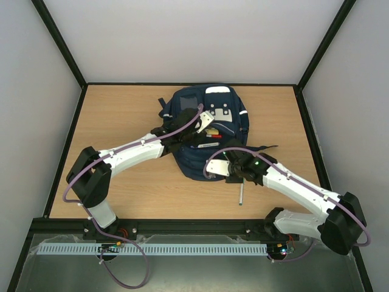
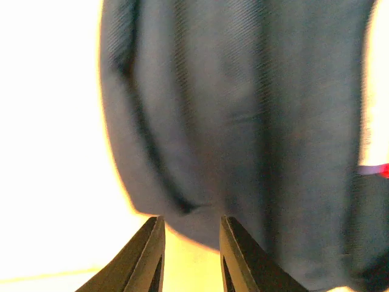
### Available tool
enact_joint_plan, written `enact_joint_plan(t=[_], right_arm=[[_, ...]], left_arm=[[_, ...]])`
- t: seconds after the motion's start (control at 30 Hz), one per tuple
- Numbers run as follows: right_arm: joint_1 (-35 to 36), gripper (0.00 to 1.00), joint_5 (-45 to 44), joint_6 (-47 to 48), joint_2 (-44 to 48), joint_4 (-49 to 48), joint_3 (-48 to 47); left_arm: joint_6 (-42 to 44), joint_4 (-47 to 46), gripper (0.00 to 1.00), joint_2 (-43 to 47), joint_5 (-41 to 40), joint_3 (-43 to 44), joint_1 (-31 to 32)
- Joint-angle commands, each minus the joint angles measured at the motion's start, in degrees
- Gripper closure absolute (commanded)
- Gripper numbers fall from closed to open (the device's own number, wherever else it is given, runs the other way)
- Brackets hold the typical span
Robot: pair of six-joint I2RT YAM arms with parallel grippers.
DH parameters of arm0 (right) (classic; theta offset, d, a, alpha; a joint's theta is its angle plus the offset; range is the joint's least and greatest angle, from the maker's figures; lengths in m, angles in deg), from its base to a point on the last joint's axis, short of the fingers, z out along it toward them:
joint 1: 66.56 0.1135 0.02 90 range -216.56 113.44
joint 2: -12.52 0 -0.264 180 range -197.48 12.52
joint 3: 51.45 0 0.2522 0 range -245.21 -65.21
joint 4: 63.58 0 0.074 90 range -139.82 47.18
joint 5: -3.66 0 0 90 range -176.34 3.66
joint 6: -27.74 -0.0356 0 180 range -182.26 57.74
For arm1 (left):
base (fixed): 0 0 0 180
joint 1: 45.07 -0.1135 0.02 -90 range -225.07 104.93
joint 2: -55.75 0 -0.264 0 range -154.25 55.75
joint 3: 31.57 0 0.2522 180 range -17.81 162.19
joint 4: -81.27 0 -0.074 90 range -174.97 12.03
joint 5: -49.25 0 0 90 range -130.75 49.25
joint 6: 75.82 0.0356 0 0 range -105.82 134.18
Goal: Pack the student bag
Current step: Place the stationery in the student bag, then pick up the stationery from the center of the board.
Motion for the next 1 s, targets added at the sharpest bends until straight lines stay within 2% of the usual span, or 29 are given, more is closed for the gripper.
enact_joint_plan(t=[0.0, 0.17, 0.4, 0.7, 0.97], right_arm=[[-0.45, 0.74, 2.36, 2.01, 2.89, 12.14, 3.94], [-2.46, 0.65, 1.83, 9.10, 5.71, 19.62, 7.43], [-4.31, 0.44, -1.83, 17.93, 9.71, 18.26, 14.33], [-4.26, 0.41, -4.24, 19.83, 6.24, 7.58, 19.24], [-4.28, 0.40, -2.25, 18.50, 3.43, 5.14, 18.85]], left_arm=[[-1.20, -1.28, 0.96, 3.41, 0.02, 2.41, 0.27], [-1.21, -1.19, 0.96, 3.28, 0.14, 2.49, 0.25], [-1.33, -1.03, 0.96, 3.13, 0.95, 2.67, 0.29], [-1.29, -0.43, 0.96, 2.41, 2.10, 3.00, 0.21], [-1.35, -0.25, 0.96, 1.87, 2.60, 3.27, 0.28]])
